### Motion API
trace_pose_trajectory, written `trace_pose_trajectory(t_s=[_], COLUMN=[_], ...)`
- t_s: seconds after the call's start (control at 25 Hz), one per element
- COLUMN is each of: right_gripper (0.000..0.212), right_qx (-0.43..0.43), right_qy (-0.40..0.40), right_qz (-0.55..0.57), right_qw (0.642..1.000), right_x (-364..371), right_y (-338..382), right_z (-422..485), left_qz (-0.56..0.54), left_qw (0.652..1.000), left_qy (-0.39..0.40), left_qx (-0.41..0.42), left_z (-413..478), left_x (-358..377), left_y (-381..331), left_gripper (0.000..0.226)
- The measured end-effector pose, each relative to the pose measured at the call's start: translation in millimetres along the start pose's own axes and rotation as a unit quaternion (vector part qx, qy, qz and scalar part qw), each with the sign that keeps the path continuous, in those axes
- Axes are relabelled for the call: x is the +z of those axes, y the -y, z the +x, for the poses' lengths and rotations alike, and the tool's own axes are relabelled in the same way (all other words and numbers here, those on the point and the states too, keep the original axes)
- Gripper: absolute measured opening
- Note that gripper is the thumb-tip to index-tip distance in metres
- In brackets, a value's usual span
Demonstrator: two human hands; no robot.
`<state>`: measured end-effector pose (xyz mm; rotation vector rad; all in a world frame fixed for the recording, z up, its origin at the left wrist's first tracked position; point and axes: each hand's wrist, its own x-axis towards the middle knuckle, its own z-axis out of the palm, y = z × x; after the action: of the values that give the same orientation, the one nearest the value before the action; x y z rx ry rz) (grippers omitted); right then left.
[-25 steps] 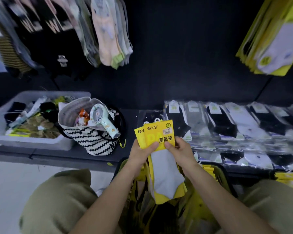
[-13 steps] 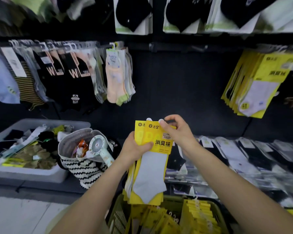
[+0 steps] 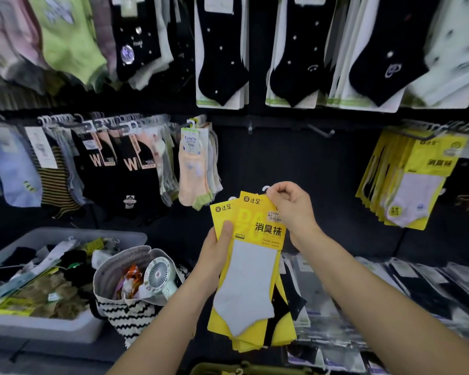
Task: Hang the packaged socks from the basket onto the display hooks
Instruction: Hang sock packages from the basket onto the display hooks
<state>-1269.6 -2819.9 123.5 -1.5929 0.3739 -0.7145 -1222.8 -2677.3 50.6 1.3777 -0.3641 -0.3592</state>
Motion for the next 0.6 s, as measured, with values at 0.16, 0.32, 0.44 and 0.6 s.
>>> trace_pose_trajectory(t_s=[0.16, 0.32, 0.44, 0.6], right_gripper=[0.011, 0.011, 0.015, 0.008], right_qx=[-0.019, -0.054, -0.091, -0.124], right_qy=[-0.023, -0.039, -0.034, -0.028], right_qz=[0.007, -0.006, -0.022, -0.063], right_qw=[1.000, 0.998, 0.995, 0.990], right_x=[1.1, 3.3, 12.8, 25.5], right_y=[20.1, 54.7, 76.7, 87.9], right_z=[17.0, 42.4, 57.7, 70.1], left_qz=[0.038, 0.073, 0.088, 0.122], left_qw=[0.994, 0.980, 0.970, 0.955], left_qy=[-0.057, -0.095, -0.141, -0.171], left_qx=[0.087, 0.159, 0.179, 0.209], left_z=[14.4, 30.9, 39.7, 41.2], left_x=[-7.7, -24.0, -37.7, -62.5], left_y=[-17.7, -44.7, -56.2, -65.3], left_gripper=[0.020, 0.012, 0.016, 0.017])
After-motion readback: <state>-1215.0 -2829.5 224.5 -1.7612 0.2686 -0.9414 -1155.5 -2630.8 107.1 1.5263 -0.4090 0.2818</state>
